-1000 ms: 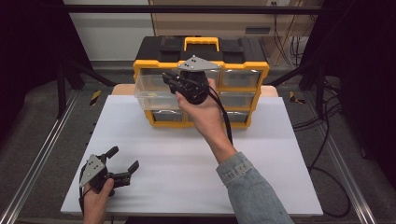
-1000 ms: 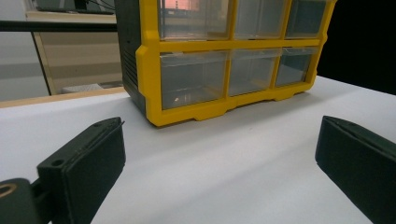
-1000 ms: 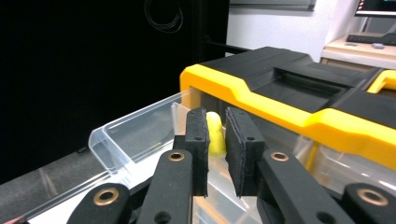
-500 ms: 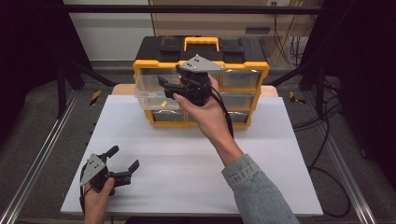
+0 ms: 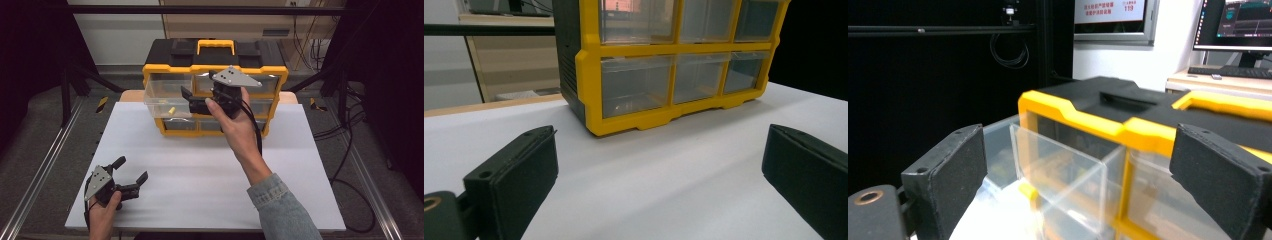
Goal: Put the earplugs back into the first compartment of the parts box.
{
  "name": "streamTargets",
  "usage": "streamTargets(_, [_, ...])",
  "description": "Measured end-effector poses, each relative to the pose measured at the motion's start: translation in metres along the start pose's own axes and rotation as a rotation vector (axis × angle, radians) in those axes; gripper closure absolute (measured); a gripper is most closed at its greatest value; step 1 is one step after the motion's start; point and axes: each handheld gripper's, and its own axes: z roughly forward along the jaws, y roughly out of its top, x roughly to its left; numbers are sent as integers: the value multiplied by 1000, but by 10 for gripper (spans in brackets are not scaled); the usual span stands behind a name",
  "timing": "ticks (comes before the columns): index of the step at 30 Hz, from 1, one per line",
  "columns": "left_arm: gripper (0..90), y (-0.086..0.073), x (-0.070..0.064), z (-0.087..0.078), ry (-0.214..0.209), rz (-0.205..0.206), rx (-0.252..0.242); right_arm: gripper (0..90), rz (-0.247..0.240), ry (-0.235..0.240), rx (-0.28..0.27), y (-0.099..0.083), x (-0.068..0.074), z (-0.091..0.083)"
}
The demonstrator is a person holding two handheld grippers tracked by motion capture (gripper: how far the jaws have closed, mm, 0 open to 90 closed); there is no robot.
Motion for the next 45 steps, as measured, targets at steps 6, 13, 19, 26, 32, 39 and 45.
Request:
streamTargets(6, [10, 0, -1, 1, 4, 5, 6, 82, -31, -19, 30, -15, -8, -17])
streamTargets(13, [10, -1, 3, -2, 21, -11, -3, 67, -19, -17, 23, -30, -27, -41])
streamTargets(19, [8, 2, 7, -7, 28, -9, -35, 67, 7, -18, 34, -48, -47, -66])
streamTargets(26, [4, 2, 11, -12, -5, -1, -39, 101, 13, -64, 18, -71, -66, -105])
streamTargets(32, [1, 1, 13, -15, 23, -8, -42, 94, 4, -98, 13, -86, -77, -133])
streamTargets(39, [1, 2, 15, -17, 29, -21, -59, 69, -14, -141, 5, -102, -89, -162])
streamTargets(45, [1, 2, 17, -20, 33, -21, -63, 59, -18, -168, 11, -118, -93, -179])
